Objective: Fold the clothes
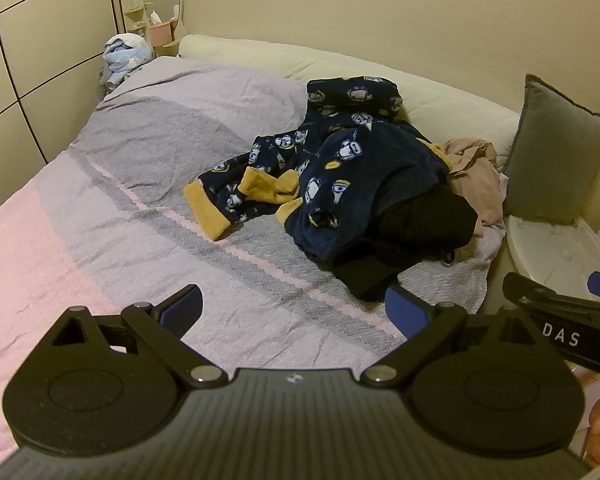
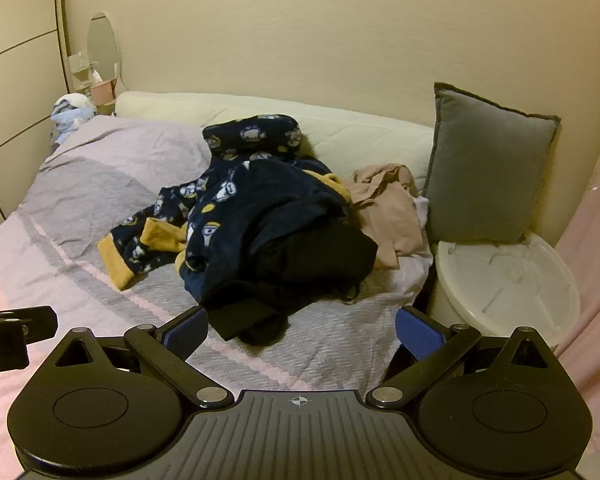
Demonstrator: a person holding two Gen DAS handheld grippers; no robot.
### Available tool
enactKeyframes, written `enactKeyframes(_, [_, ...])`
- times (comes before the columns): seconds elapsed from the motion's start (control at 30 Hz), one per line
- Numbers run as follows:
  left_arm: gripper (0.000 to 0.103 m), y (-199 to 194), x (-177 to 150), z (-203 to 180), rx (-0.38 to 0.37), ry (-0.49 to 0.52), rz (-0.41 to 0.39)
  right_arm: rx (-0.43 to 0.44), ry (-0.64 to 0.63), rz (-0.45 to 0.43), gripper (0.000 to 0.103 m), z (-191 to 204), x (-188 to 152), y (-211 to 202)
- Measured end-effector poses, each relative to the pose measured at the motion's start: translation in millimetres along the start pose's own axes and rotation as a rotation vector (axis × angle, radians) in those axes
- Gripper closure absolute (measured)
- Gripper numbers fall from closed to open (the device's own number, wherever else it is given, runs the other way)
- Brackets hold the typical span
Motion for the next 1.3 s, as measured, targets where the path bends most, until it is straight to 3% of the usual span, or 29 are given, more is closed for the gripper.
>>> enactKeyframes(1.3, [0.006, -10, 9, 13, -0.003, -0.018, -0.039, -0.014, -0.030, -0.044, 0.001, 7, 16, -7])
Point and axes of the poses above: each gripper's, at about its wrist camera, not at the fingertips, and y roughly the way its jaws point, z to its left, x to its top, the point moved 3 cm from there along y, roughly the way its jaws point
